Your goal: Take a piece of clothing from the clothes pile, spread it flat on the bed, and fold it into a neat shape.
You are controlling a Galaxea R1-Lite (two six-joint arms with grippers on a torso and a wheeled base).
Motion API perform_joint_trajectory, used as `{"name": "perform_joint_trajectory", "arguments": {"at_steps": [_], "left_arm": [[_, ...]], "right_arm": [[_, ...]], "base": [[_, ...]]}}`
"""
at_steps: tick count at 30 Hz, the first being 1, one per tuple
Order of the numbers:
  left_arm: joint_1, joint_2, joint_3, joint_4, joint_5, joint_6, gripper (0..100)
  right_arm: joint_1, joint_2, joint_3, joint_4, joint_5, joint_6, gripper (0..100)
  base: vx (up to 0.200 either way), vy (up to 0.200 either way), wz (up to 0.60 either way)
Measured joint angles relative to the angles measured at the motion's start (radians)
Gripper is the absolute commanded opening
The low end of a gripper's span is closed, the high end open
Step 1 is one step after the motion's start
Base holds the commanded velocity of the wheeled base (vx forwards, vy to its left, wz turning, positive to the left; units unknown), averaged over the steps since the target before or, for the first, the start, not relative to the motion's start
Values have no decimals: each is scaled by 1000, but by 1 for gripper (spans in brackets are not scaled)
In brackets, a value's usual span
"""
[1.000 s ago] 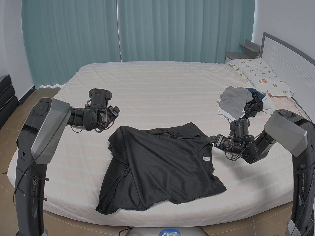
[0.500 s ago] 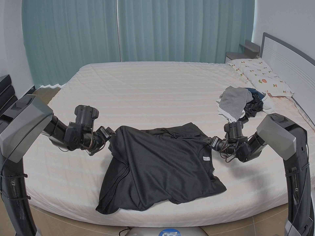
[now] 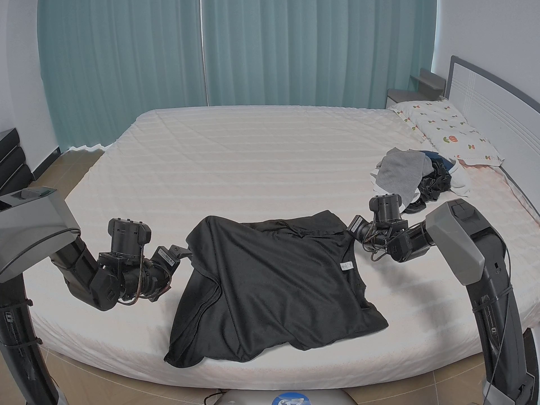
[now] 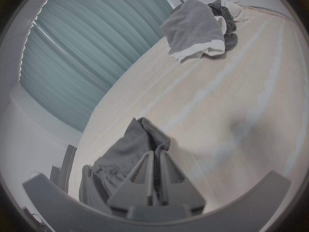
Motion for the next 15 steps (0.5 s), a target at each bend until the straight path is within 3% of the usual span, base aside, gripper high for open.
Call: {"name": "perform_joint_trajectory", "arguments": {"at_steps": [9, 15], "left_arm": [[6, -5, 45, -17, -6, -11, 100], [4, 3, 55, -21, -7, -12, 100]], "right_arm": [[-74, 27, -217, -3, -69, -6, 0], [-102, 50, -260, -23, -83, -49, 0]], "base": [[0, 0, 0], [0, 0, 0]]}}
